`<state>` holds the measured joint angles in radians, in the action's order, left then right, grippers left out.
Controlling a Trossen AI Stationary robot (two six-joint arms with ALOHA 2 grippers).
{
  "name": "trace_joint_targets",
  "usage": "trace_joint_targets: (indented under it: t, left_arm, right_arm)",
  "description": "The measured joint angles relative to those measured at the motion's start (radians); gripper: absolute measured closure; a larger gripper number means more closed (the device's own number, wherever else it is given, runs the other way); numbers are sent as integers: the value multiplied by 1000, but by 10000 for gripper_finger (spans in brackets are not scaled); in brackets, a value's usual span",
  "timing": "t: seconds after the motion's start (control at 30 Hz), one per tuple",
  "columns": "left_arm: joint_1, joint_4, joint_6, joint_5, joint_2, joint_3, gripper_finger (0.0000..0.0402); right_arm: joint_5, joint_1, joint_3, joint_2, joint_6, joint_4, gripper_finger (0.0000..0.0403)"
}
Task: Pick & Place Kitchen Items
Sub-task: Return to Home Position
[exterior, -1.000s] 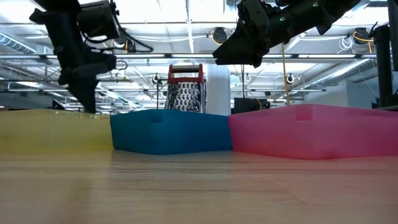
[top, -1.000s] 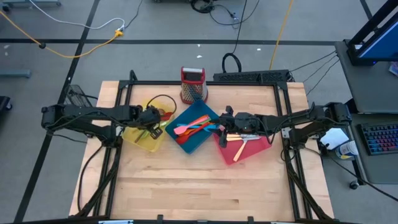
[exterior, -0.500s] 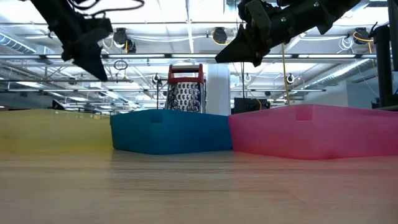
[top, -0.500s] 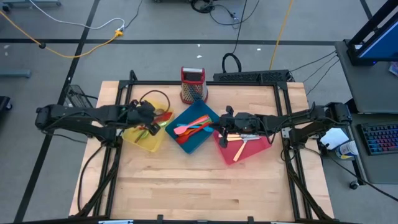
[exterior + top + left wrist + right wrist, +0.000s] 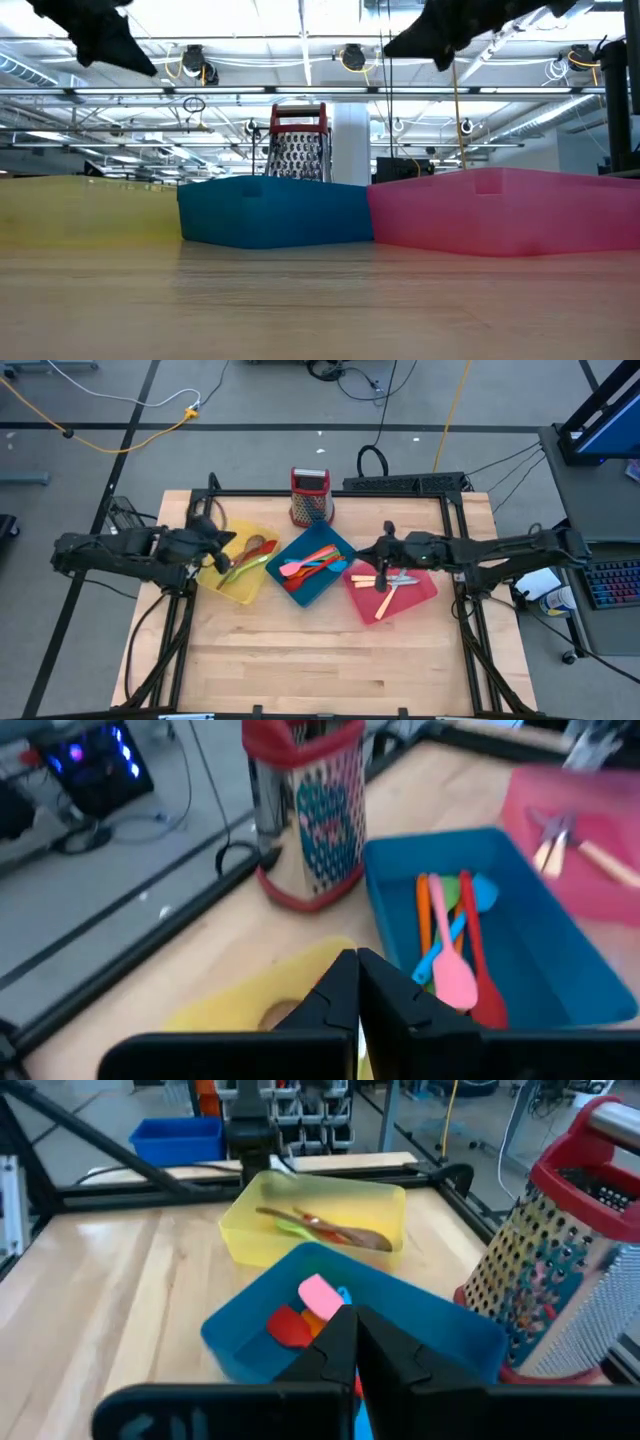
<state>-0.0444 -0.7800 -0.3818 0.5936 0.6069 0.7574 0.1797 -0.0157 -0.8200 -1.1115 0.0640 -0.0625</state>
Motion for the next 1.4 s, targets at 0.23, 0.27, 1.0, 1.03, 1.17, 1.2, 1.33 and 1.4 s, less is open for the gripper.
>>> trace_joint_targets:
  t: [0.23, 0.27, 1.0, 1.03, 1.17, 1.2, 1.33, 1.4]
  left_arm:
    - [-35, 4, 147, 58, -177, 0, 380]
    - [-39, 6, 158, 75, -196, 0, 378]
    - [-81, 432, 566, 53, -603, -387, 376]
    - [-81, 442, 567, 36, -602, -390, 376]
    - [-82, 454, 566, -68, -601, -394, 376]
    - [-82, 457, 572, -94, -602, -399, 376]
    - [-82, 469, 600, -139, -602, -413, 376]
    - [-82, 496, 626, -169, -602, -427, 376]
  right_arm:
    - [-112, -13, 4, 156, -34, 182, 402]
    - [-130, -13, 13, 180, -49, 179, 402]
    - [-158, -12, 446, 769, -67, 22, 399]
    - [-158, -12, 456, 789, -79, 22, 399]
    - [-158, -12, 488, 857, -107, 21, 399]
    - [-158, -12, 496, 873, -111, 22, 399]
    - [-158, -12, 530, 931, -128, 23, 399]
    - [-159, -12, 548, 962, -136, 23, 399]
